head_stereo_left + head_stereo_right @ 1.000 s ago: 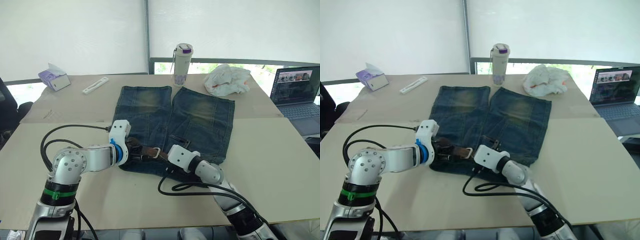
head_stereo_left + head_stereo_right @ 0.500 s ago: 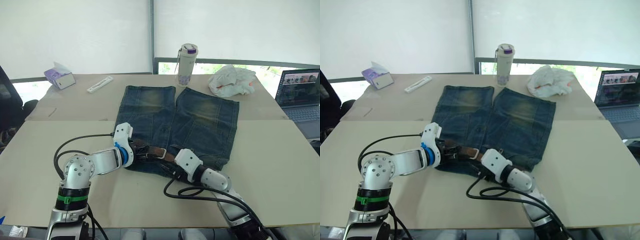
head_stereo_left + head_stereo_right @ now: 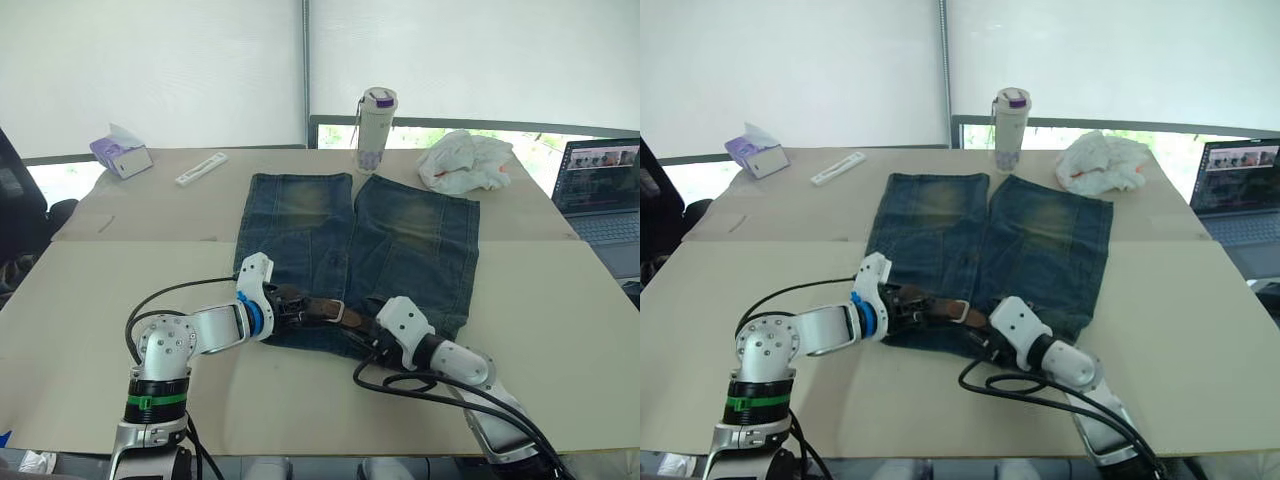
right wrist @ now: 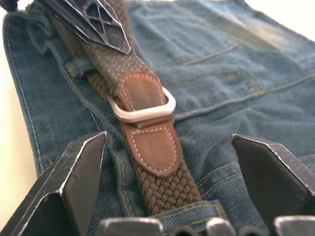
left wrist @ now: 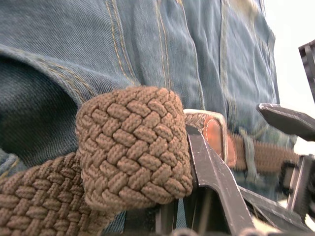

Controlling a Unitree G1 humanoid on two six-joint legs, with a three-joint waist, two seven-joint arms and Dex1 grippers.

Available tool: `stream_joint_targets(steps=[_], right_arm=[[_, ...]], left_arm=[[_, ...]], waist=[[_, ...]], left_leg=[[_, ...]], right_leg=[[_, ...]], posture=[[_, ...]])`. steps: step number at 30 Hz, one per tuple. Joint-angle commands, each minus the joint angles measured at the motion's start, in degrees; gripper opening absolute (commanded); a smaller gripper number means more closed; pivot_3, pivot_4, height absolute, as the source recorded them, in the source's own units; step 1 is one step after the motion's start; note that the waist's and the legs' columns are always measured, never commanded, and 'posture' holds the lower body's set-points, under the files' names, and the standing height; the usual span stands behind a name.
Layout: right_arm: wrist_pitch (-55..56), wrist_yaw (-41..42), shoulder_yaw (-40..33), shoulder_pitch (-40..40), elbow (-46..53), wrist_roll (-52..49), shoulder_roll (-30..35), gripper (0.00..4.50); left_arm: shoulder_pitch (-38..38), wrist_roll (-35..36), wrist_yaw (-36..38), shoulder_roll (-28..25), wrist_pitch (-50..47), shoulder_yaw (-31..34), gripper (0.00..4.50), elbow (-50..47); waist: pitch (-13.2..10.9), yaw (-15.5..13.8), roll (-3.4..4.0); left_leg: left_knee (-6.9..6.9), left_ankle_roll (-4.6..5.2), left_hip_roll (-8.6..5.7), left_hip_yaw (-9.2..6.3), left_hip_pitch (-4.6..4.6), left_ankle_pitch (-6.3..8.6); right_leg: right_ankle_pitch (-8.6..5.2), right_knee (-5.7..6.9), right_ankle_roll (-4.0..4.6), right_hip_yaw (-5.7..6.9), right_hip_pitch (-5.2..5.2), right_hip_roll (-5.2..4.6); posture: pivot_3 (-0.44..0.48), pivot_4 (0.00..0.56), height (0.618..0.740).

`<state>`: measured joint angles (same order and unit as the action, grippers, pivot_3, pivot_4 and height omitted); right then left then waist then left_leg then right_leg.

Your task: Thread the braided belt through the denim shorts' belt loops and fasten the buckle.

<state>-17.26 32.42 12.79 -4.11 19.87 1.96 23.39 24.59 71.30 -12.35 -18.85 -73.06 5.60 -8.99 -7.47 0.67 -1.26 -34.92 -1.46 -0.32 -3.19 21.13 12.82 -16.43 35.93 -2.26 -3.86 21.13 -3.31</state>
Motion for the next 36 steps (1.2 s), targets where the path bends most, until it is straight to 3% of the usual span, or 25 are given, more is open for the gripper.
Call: stream_joint_targets(steps=[1,9,19,23,30,33,36], right_arm=[[-1.7,0.1,0.2,-1.0,3.5,1.5,1.7,4.46],[-7.4,1.3,2.9,-1.0,3.1,5.2,5.9,4.46],[-12.4,-1.1,7.2,-3.1,2.3,8.1,2.3,4.46],[-13.2,-1.5,7.0,-2.6,2.7,7.9,1.5,4.46],[-13.5,-2.2,5.9,-1.5,3.2,8.1,1.7,4.46],[-13.2,-2.3,5.5,-1.1,3.6,7.8,1.8,4.46],[-13.6,-2.1,4.4,-0.3,5.2,6.4,1.1,4.46]], left_arm=[[2.1,-4.6,3.7,-1.5,-1.6,-4.2,0.0,-0.9],[5.6,-9.8,4.3,0.2,-2.6,-3.9,0.0,-2.2],[9.6,-12.8,2.0,4.9,-10.1,-2.6,0.0,-4.9],[11.8,-15.0,4.6,3.2,-12.9,-5.5,0.0,-7.9],[8.7,-19.3,2.5,13.0,-16.0,-1.9,0.0,-5.1],[7.5,-20.9,2.5,18.9,-13.8,2.1,0.0,-1.2],[6.4,-21.5,6.1,20.9,-10.2,2.8,0.0,0.7]], waist=[[0.0,0.0,0.0],[0.0,-0.1,-0.02],[0.0,0.1,-0.08],[0.0,0.3,-0.1],[0.1,0.3,-0.09],[0.1,0.1,-0.1],[0.1,0.1,-0.11]], left_leg=[[0.01,0.0,-0.01,0.0,0.0,0.0],[0.0,0.0,-0.02,-0.01,-0.01,0.0],[-0.03,0.0,0.01,-0.02,-0.03,0.0],[-0.02,0.0,0.01,-0.02,-0.04,0.0],[-0.02,-0.01,0.05,-0.01,-0.05,0.0],[-0.03,-0.01,0.03,-0.01,-0.05,0.0],[-0.03,-0.01,0.02,0.04,-0.03,0.0]], right_leg=[[0.0,-0.01,0.0,0.01,-0.01,0.0],[-0.01,-0.03,-0.02,0.01,-0.04,-0.01],[-0.01,0.0,-0.03,0.02,-0.07,0.02],[-0.01,0.01,-0.03,0.02,-0.07,0.04],[-0.01,0.01,-0.02,0.01,-0.07,0.07],[-0.01,0.01,-0.02,0.01,-0.08,0.07],[-0.01,0.0,-0.03,0.01,-0.08,0.06]], posture=[[0.0,0.15,0.74],[0.0,0.15,0.74],[0.0,0.15,0.74],[0.0,0.15,0.74],[0.0,0.15,0.74],[0.0,0.15,0.74],[0.0,0.15,0.74]])
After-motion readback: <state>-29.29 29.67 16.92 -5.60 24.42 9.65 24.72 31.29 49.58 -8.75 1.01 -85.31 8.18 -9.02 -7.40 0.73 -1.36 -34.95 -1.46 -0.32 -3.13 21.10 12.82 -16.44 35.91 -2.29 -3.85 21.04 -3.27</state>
